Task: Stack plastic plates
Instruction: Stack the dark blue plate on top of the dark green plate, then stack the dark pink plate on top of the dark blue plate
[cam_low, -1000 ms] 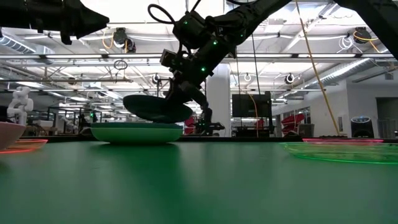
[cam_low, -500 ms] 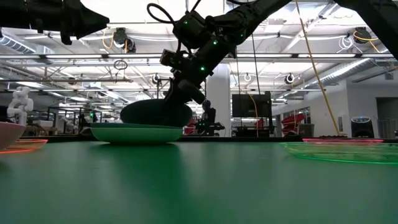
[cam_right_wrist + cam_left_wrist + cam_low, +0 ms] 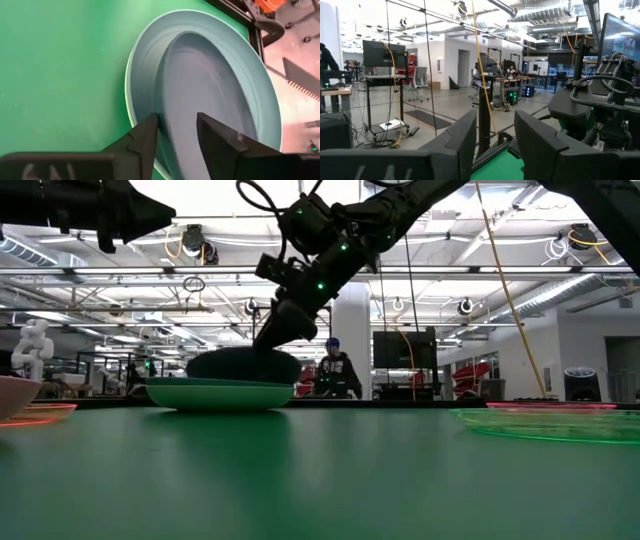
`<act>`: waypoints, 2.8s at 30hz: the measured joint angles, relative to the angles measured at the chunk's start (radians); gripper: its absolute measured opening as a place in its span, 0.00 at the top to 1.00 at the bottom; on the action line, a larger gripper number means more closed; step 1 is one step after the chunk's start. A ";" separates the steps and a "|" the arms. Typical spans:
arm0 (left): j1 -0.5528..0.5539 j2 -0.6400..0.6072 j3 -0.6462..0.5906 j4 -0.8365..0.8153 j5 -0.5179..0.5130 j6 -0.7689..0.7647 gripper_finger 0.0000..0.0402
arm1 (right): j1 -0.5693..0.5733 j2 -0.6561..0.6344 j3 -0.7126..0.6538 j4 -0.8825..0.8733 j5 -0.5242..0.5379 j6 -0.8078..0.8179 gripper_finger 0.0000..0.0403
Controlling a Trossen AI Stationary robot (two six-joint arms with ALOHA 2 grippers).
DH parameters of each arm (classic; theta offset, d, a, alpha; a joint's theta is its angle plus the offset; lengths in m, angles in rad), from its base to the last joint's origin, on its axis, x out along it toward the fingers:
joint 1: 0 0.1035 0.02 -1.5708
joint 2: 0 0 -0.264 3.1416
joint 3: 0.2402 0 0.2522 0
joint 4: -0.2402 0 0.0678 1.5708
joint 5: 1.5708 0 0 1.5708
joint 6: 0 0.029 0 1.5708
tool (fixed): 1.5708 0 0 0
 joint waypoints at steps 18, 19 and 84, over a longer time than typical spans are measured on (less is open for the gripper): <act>0.000 0.001 0.000 -0.085 0.000 -0.130 0.66 | 0.001 -0.104 -0.001 -0.183 0.076 0.099 0.51; -0.001 0.002 0.001 -0.098 0.000 -0.152 0.66 | 0.001 -0.122 -0.001 -0.218 0.076 0.109 0.52; -0.671 0.975 0.613 -1.076 0.500 -0.845 0.71 | 0.075 -1.133 -0.716 -0.062 0.015 0.177 0.80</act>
